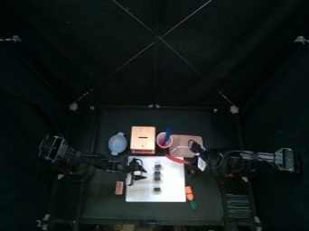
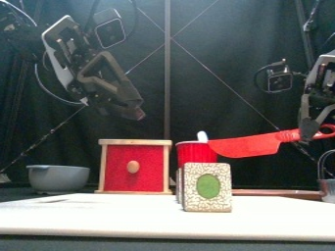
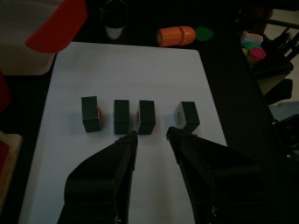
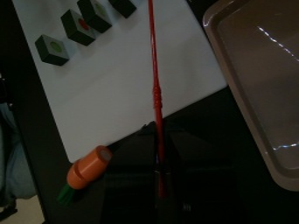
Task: Place sushi on board then cut the sushi with the knife then place the pieces on the plate
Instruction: Place the 4 sushi pieces on the plate
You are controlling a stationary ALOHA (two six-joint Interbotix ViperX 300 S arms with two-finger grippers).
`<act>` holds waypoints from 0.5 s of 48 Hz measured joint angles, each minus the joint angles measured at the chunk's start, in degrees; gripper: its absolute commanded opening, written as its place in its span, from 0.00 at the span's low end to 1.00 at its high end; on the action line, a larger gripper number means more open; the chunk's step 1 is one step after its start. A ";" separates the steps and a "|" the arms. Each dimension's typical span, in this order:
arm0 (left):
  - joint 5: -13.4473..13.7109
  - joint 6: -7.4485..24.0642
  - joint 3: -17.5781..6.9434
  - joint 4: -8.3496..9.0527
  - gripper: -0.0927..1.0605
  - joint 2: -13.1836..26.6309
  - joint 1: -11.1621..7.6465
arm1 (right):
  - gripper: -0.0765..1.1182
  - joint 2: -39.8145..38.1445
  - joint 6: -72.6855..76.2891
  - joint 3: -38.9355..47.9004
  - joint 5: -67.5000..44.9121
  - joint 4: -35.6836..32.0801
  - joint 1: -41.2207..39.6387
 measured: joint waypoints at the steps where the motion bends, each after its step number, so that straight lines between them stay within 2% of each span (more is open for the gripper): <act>1: 0.00 0.00 0.00 0.00 0.73 -0.09 0.00 | 0.42 -0.09 0.09 0.00 0.09 -0.09 0.00; 24: 0.00 -0.09 0.00 0.00 0.73 0.53 0.18 | 0.57 0.09 0.09 0.70 0.53 2.11 2.90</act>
